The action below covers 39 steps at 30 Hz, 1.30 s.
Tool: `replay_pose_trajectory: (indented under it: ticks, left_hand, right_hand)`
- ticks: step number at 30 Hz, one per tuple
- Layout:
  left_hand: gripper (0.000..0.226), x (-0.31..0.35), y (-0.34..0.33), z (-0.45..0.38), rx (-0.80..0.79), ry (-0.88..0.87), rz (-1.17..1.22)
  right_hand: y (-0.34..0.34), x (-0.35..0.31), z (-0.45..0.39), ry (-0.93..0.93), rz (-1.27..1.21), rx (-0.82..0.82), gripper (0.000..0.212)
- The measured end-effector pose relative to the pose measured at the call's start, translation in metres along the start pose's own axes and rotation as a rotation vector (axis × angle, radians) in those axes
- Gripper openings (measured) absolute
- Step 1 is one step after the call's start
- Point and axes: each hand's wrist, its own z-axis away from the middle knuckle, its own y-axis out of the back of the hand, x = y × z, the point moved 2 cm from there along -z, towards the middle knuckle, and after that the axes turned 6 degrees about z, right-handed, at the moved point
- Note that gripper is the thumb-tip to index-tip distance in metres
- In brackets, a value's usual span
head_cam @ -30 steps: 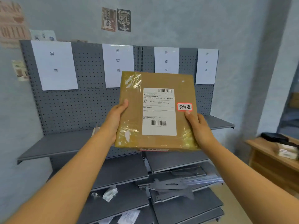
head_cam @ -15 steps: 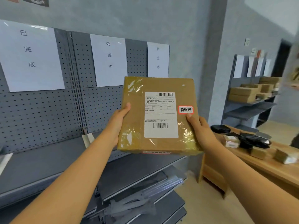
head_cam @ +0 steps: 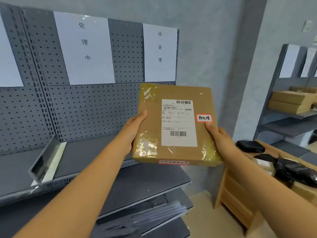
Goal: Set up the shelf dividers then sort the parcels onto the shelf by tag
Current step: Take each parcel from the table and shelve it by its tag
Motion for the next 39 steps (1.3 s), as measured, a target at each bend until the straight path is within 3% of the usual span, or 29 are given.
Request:
replay_pose_trajectory:
  ticks: [6,12,17,27,33,39]
  left_hand:
    - [0.072,-0.004,-0.027,-0.066,0.066,0.010,-0.078]
    - [0.043,-0.021,-0.048,-0.144,0.079,0.039,-0.068]
    - [0.047,-0.035,-0.064,-0.199,0.121,0.113,-0.039]
    - [0.045,-0.062,-0.048,-0.244,0.320,0.297,-0.062]
    - [0.037,-0.085,-0.043,-0.263,0.467,0.331,-0.104]
    - [0.051,-0.103,-0.036,-0.283,0.588,0.328,-0.282]
  right_hand:
    - [0.002,0.025,-0.086,-0.027,-0.024,-0.093,0.056]
    - [0.000,0.043,-0.172,-0.054,-0.024,-0.206,0.065]
    - [0.002,0.050,-0.234,-0.112,0.019,-0.305,0.071]
    - [-0.043,0.061,-0.309,-0.242,0.120,-0.606,0.044]
    - [-0.077,0.086,-0.342,-0.344,0.237,-0.645,0.047]
    - [-0.099,0.104,-0.365,-0.352,0.302,-0.699,0.050]
